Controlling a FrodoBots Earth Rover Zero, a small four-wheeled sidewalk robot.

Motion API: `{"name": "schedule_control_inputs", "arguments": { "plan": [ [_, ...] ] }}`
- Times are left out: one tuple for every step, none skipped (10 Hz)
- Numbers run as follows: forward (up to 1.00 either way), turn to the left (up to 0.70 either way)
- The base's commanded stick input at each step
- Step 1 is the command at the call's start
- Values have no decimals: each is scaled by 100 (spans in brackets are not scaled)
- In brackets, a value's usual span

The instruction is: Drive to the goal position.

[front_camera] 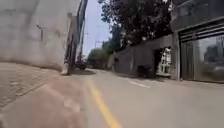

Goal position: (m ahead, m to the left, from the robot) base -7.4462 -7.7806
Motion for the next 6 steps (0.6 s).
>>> {"name": "schedule_control_inputs", "arguments": {
  "plan": [
    [100, -40],
    [100, -40],
    [100, -40],
    [100, -40],
    [100, -40],
    [100, -40]
  ]
}}
